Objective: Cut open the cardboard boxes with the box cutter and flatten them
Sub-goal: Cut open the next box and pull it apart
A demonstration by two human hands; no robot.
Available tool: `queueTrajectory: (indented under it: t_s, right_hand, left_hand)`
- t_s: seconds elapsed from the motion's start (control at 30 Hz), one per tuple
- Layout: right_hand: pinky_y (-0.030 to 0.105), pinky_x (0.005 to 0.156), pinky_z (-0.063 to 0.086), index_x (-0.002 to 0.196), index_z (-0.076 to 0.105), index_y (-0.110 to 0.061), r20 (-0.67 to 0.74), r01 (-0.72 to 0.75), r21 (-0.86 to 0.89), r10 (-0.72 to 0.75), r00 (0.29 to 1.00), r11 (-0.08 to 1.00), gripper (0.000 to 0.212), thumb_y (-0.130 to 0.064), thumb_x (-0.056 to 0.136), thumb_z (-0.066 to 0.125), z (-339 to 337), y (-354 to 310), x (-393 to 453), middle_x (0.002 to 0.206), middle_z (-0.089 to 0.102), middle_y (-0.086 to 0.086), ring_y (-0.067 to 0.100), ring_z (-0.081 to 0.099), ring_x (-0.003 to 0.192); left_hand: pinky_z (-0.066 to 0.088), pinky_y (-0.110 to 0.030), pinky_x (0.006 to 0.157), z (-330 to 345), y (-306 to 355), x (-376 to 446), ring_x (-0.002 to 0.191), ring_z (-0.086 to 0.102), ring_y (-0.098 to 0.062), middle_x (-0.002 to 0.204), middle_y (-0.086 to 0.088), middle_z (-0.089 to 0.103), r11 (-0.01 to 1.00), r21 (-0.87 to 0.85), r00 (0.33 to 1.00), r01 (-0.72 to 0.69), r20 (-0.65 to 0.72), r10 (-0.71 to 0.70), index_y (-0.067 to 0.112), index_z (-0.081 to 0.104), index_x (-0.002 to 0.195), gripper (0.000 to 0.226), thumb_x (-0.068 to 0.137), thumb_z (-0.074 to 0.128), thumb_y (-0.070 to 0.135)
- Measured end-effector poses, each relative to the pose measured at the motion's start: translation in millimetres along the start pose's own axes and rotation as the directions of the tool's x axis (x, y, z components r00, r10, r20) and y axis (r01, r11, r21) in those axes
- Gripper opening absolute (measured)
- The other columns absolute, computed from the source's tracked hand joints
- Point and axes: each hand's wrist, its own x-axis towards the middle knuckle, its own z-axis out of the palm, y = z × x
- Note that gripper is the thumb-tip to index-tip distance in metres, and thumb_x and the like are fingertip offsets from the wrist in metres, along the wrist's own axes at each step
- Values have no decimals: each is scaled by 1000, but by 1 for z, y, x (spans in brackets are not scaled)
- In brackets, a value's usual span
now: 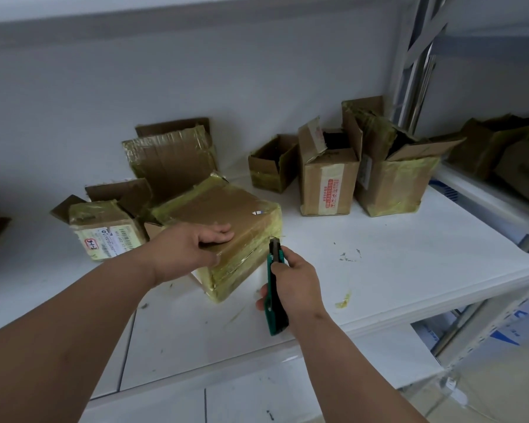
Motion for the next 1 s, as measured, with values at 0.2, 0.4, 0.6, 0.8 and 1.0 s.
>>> queueTrajectory:
  t_s: [0.2, 0.4, 0.6, 0.8, 1.0]
  right_hand:
    - [30, 44, 52, 142, 51, -27, 45, -2, -65, 5, 999, 998, 50, -4, 100, 39, -1, 2, 3, 66, 54, 16, 25, 51, 45]
    - [36, 49, 57, 143, 50, -30, 143, -15, -135, 34, 989, 991, 49, -7, 101, 41, -2, 9, -6, 63, 57, 15, 26, 56, 47]
    - [34, 50, 55, 143, 49, -31, 209, -33, -185, 72, 975, 982, 50, -7, 100, 38, -2, 8, -13, 63, 59, 15, 29, 59, 48]
    - [34, 49, 54, 137, 54, -30, 217, -22, -197, 65, 974, 980, 50, -5, 98, 35, 0, 13, -23, 63, 57, 15, 28, 58, 45]
    - [27, 45, 51, 128, 58, -30, 329, -8, -236, 88, 940, 972, 46, -5, 97, 36, 10, 22, -43, 68, 55, 18, 23, 53, 41]
  left_hand:
    - [21, -17, 109, -2, 2, 3, 129, 32, 10, 143, 25, 45, 1000, 1, 1000, 21, 11, -21, 36, 59, 129, 56, 86, 68, 2]
    - [21, -20, 112, -1, 3, 3, 129, 31, 10, 144, 23, 45, 999, -36, 999, 30, 23, -30, 34, 60, 129, 56, 85, 68, -1]
    - [21, -23, 115, -2, 1, 2, 134, 33, 5, 144, 22, 45, 999, -35, 999, 32, 24, -31, 33, 61, 128, 55, 84, 69, 0]
    - [18, -22, 114, -1, 0, 1, 134, 29, 6, 146, 20, 43, 999, -44, 999, 20, 28, -19, 30, 58, 131, 56, 86, 68, -1]
    - [16, -27, 119, -1, -2, -1, 138, 28, 4, 149, 18, 41, 999, -49, 1000, 4, 30, -2, 28, 57, 133, 56, 86, 68, 0]
